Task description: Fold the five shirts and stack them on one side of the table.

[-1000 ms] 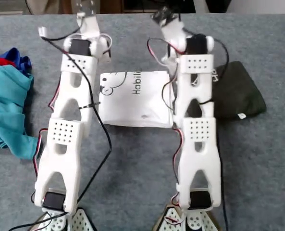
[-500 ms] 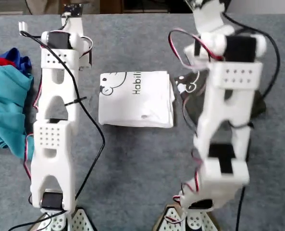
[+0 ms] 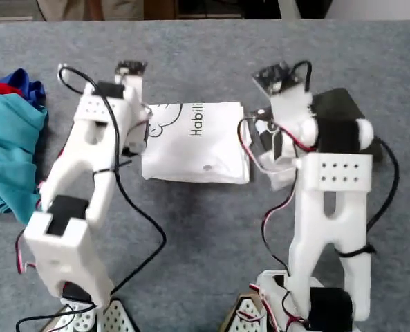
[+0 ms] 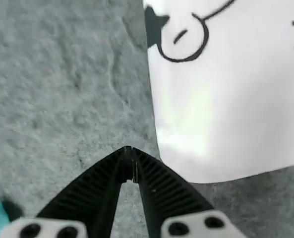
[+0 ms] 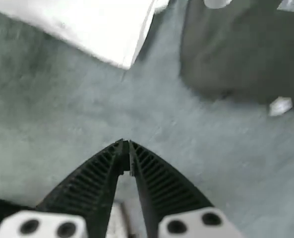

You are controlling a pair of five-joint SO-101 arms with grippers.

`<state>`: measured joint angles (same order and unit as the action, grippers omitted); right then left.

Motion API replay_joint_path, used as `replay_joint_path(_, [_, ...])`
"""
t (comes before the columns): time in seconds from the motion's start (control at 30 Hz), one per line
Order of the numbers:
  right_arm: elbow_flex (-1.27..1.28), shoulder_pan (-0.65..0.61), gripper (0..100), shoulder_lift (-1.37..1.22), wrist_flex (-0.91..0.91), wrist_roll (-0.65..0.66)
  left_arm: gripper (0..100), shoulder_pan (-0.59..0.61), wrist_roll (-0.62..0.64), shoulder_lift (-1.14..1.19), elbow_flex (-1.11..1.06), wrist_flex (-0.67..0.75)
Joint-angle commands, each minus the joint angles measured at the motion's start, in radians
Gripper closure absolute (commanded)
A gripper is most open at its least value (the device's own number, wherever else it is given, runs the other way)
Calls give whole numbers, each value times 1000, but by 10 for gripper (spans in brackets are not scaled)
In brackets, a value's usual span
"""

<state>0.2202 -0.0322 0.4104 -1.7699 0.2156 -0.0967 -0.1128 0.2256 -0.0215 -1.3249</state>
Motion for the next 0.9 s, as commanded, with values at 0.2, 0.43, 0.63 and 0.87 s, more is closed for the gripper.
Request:
replay_joint_path(0.2, [85,-2,758,-93,118,-446,981,-3,2,-179,-551,683])
replay_joint_path(0.43, [84,-154,644,-262,259,-790,981,61,158,-174,-592,773])
replay_joint_path(0.63, [85,-308,543,-355,446,-1010,981,68,181,-174,-598,772])
replay_joint_path(0.87, [85,-309,532,-458,600,-1076,981,69,183,-174,-598,772])
